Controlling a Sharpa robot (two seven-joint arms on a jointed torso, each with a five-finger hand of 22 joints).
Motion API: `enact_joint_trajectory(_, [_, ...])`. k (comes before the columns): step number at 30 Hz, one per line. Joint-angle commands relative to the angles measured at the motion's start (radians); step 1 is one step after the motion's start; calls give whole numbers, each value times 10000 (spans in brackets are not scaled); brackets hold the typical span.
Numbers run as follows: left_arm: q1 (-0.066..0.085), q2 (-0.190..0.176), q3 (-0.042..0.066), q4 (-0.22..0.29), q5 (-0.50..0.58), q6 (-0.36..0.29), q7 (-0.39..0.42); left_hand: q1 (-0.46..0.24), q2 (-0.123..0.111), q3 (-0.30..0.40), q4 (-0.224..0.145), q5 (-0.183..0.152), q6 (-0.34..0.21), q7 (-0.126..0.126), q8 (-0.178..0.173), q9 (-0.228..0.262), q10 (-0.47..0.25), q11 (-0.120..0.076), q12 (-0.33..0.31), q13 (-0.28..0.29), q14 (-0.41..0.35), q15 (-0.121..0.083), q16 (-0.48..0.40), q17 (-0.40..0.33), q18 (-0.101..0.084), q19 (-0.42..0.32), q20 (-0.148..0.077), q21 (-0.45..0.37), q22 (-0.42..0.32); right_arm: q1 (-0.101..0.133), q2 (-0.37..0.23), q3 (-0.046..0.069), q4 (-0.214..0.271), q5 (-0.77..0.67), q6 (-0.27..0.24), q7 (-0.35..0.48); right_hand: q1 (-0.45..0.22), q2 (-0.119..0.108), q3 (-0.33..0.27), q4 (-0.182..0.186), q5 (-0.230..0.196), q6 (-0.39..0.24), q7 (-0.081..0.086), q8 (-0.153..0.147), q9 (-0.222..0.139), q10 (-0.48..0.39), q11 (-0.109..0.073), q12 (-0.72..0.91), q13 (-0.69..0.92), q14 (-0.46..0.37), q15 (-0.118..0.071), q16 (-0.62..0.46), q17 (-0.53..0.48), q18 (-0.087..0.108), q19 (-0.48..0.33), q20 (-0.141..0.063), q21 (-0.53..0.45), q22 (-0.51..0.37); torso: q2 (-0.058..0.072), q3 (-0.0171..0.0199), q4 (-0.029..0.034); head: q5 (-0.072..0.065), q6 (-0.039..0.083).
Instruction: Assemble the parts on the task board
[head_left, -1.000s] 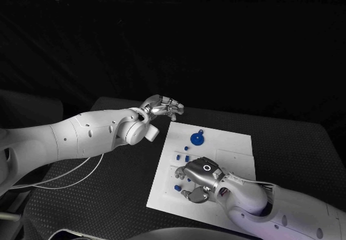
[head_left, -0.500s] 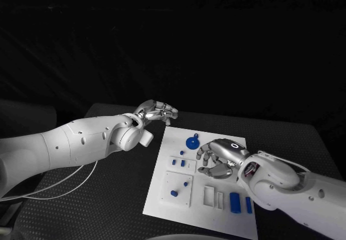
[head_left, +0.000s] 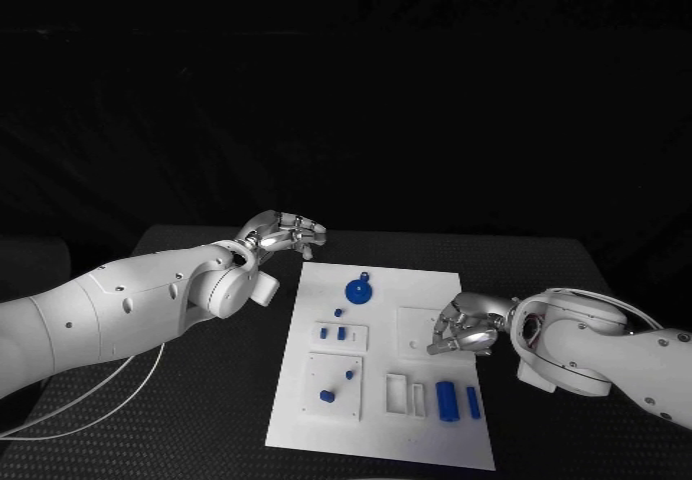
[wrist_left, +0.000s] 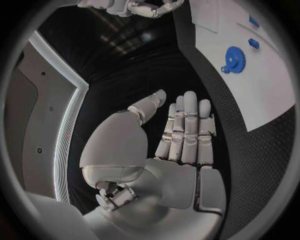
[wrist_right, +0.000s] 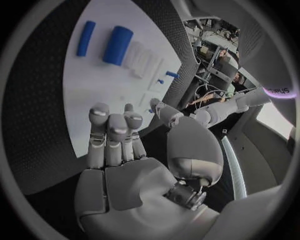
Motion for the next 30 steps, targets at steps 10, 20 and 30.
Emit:
enact_joint_trajectory(10, [-129, 149, -12, -135, 115, 168, 37, -132, 3, -14, 80, 55, -60, -2, 64, -3, -61, 8, 71, -14, 84, -12, -59, 23, 182, 36, -29, -45, 18, -4, -888, -643, 949, 1676, 840, -2340, -729, -49, 38, 221, -60, 139, -12, 109, 364, -269, -73, 142, 319, -80, -69, 121, 220, 390, 105, -174, 233, 202, -147, 18, -111, -379, -286])
enact_joint_trajectory(20, [-188, 291, -20, -215, 177, 178, 44, -140, 8, -16, 88, 55, -60, -1, 65, -4, -64, 8, 76, -17, 83, -11, -64, 28, 181, 37, -29, -48, 23, -6, -817, -1047, 892, 1394, 186, -2698, -1160, -155, -20, 285, -54, 187, -39, 116, 502, -226, -98, 142, 407, -70, -89, 156, 314, 390, 76, -175, 342, 196, -289, -26, -197, -515, -472])
enact_joint_trajectory(30, [-194, 321, -23, -176, 194, 196, 45, -147, 13, -18, 94, 55, -61, 0, 66, -4, -67, 9, 79, -20, 82, -11, -68, 31, 180, 37, -28, -51, 26, -66, -373, -1272, 754, 1308, -463, -2696, -1320, -337, 43, 302, -53, 88, -13, 11, 504, -202, -75, 122, 443, -67, -69, 153, 352, 390, 55, -177, 389, 185, -291, -46, -169, -546, -573])
